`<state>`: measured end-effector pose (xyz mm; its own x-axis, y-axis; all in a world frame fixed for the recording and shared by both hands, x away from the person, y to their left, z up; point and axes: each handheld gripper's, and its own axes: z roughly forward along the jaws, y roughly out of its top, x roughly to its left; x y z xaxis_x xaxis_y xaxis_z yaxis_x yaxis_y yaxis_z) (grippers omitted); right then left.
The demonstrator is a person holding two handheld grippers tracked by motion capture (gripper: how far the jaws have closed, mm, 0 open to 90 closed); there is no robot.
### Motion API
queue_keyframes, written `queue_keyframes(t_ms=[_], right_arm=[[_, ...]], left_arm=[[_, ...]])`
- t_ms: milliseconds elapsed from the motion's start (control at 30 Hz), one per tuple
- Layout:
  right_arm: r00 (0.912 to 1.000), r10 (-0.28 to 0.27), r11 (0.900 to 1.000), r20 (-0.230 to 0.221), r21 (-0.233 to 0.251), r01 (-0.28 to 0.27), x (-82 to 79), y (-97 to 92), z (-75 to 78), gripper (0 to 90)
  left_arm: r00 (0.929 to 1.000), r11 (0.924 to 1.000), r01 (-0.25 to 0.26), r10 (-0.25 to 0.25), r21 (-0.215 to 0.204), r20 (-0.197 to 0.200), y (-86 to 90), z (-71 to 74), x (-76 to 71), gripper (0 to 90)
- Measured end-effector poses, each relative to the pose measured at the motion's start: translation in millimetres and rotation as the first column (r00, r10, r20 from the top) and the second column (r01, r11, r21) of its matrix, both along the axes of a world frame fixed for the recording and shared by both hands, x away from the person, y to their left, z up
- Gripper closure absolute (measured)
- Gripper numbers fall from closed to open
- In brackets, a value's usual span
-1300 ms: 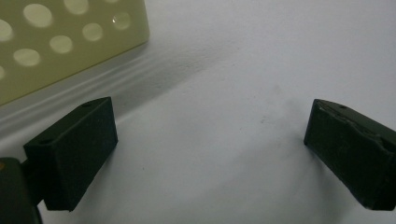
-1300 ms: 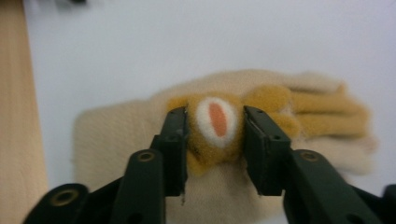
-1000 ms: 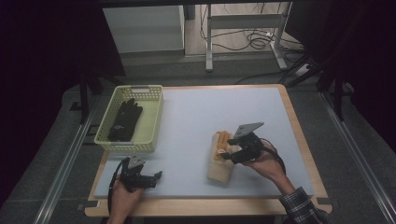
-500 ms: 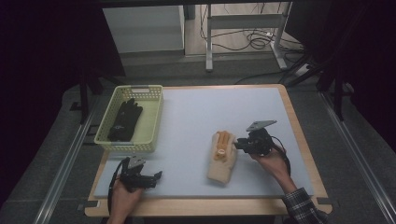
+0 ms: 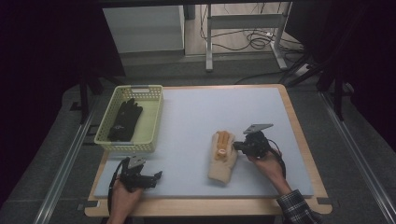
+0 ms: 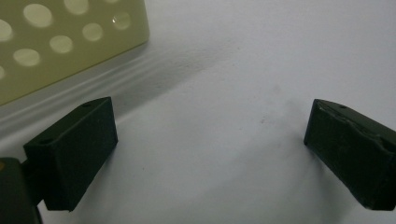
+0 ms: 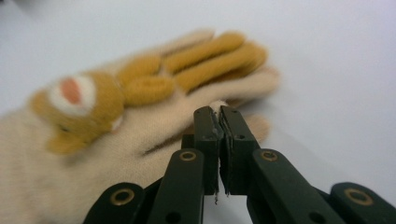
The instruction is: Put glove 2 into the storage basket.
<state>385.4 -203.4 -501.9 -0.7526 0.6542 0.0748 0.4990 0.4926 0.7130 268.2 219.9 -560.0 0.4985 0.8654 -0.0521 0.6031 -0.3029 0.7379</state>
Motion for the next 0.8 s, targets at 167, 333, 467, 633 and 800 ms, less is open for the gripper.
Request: queue_keyframes(t_ms=[167,333,467,633,800], right_arm=[[0.9972,-0.072,0.9971,0.022,-0.024,0.072,3.0,-12.4,-0.5,67.8],[0.9987,-0.051,0.9985,0.005,0.02,0.051,-10.3,-23.8,-3.4,65.7],[1.0,0.002,1.0,-0.005,0.01,-0.002,-33.6,-26.3,-7.6,71.5],[0.9964,0.083,0.9966,-0.018,0.002,-0.083,-54.2,-16.7,-24.0,74.0],[0.9919,0.127,0.9919,0.01,0.007,-0.127,-58.7,-0.5,-26.7,73.9]], left_arm=[[1.0,1.0,0.0,0.0,0.0,0.0,0.0,0.0,0.0,3.0],[1.0,1.0,0.0,0.0,0.0,0.0,0.0,0.0,0.0,3.0],[1.0,1.0,-0.001,0.001,0.0,0.0,-0.1,0.0,0.0,3.0],[1.0,1.0,0.0,0.0,0.0,0.0,-0.1,0.0,0.1,2.9],[1.0,1.0,-0.001,0.001,0.0,0.0,-0.1,0.0,0.0,2.9]])
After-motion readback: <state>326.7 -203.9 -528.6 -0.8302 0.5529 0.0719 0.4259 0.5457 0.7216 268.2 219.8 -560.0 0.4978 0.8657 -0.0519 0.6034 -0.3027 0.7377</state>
